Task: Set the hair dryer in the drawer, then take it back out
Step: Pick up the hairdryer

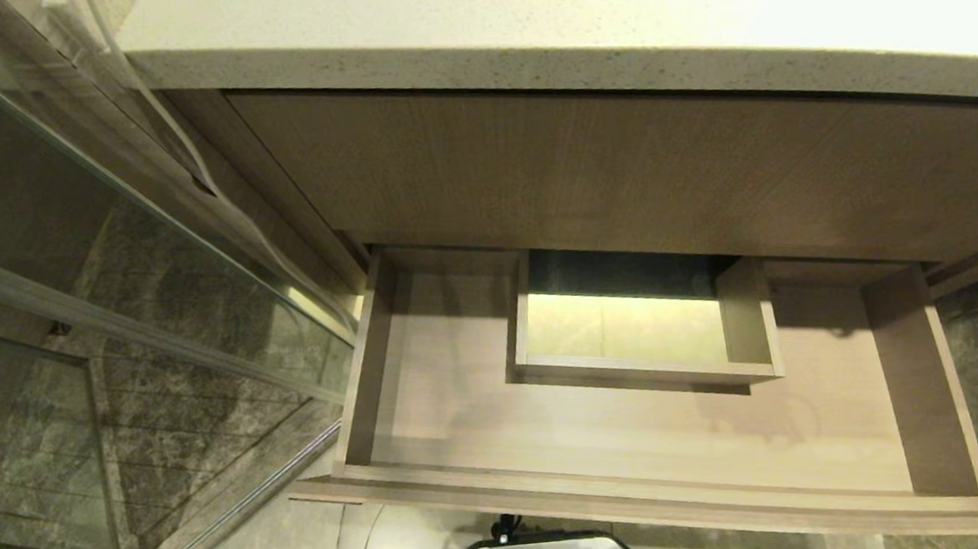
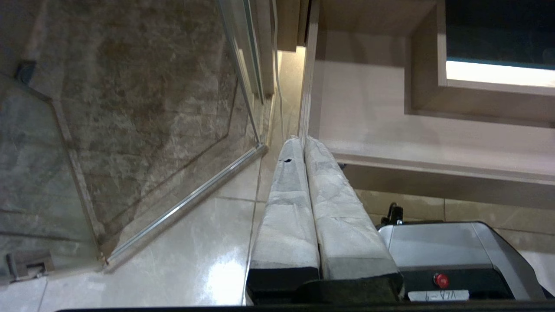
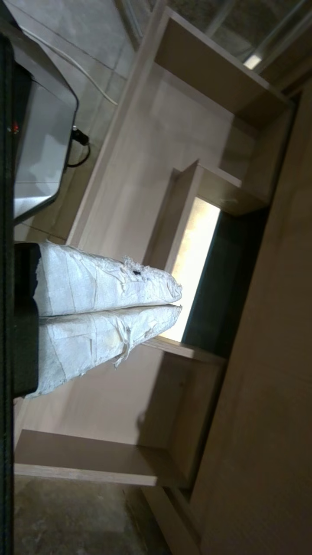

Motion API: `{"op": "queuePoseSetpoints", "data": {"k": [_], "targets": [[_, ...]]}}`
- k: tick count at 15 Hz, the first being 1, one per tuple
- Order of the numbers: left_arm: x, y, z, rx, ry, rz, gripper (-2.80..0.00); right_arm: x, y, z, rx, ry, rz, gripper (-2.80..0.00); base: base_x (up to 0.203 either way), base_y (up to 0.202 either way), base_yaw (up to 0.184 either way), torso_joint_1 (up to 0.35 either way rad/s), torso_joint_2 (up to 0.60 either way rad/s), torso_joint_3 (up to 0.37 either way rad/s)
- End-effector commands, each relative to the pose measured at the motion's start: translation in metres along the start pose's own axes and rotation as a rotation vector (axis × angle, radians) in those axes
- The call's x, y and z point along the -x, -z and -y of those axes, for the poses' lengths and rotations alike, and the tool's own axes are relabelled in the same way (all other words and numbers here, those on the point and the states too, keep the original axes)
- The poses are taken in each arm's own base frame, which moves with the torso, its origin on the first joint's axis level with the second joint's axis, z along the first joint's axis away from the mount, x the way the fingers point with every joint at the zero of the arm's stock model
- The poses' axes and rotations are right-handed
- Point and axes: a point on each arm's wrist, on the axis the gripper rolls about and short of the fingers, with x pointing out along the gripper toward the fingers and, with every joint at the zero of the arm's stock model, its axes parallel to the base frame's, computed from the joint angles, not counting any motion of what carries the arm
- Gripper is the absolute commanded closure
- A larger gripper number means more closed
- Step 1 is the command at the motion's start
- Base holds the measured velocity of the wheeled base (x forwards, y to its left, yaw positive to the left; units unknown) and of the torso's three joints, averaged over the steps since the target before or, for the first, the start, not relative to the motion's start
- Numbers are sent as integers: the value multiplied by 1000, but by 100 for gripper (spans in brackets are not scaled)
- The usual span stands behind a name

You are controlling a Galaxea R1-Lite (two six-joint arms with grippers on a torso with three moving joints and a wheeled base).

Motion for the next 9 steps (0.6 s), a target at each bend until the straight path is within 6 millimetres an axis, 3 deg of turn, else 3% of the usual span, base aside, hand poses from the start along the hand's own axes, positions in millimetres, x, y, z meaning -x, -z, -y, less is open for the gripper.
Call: {"op": "queuePoseSetpoints", "data": {"k": [1,3,9], "targets": [[0,0,0,0,-1,2,0,2,12,-2,-19,-2,-2,0,0,0,0,0,0,0],[0,0,0,0,0,2,0,2,12,-2,-26,-3,-5,0,-2,3,-47,5,2,2],[0,0,0,0,0,1,0,2,12,-2,-28,-5,-8,0,0,7,-168,4,3,1]]}}
